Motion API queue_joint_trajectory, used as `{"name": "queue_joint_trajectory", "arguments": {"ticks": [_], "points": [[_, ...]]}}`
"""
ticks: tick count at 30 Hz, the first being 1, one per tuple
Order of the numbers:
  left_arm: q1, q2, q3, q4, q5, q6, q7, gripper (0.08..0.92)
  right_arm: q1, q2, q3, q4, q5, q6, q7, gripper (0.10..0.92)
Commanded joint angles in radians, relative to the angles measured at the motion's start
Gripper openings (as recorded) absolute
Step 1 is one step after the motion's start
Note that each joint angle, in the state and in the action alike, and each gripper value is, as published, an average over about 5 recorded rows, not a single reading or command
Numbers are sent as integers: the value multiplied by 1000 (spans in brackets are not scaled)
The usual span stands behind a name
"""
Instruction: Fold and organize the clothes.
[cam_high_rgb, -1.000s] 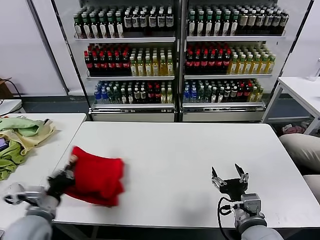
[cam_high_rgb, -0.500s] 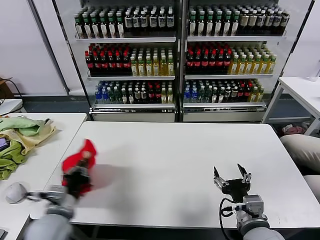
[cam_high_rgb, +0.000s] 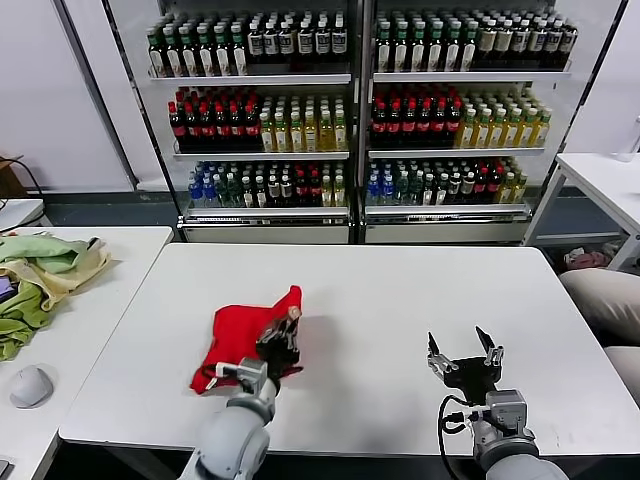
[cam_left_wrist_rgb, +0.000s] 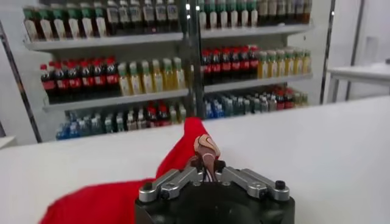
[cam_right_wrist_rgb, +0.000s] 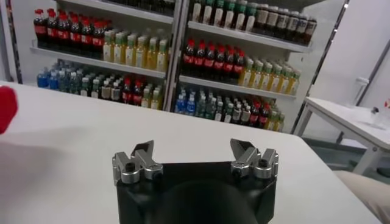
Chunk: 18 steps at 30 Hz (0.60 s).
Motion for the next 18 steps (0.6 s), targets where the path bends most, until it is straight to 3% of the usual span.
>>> {"name": "queue_joint_trajectory", "arguments": {"ticks": [1,5,10,18], "points": [[-178,-53,81,52,-143,-29,-115,220,9,1,-5,-8,-1,-2,-2,823],[-174,-25,66,10,-197,-50,-107,332,32,-4,-15,-23,2,-4,-7,823],[-92,61,-8,-100,-170,-118,-50,479,113,-1,-76,-76,36,-13,-25,823],[90,185,-341,-33,132,-455,121,704,404,103,-377,-298,260,-22,0,823]]}}
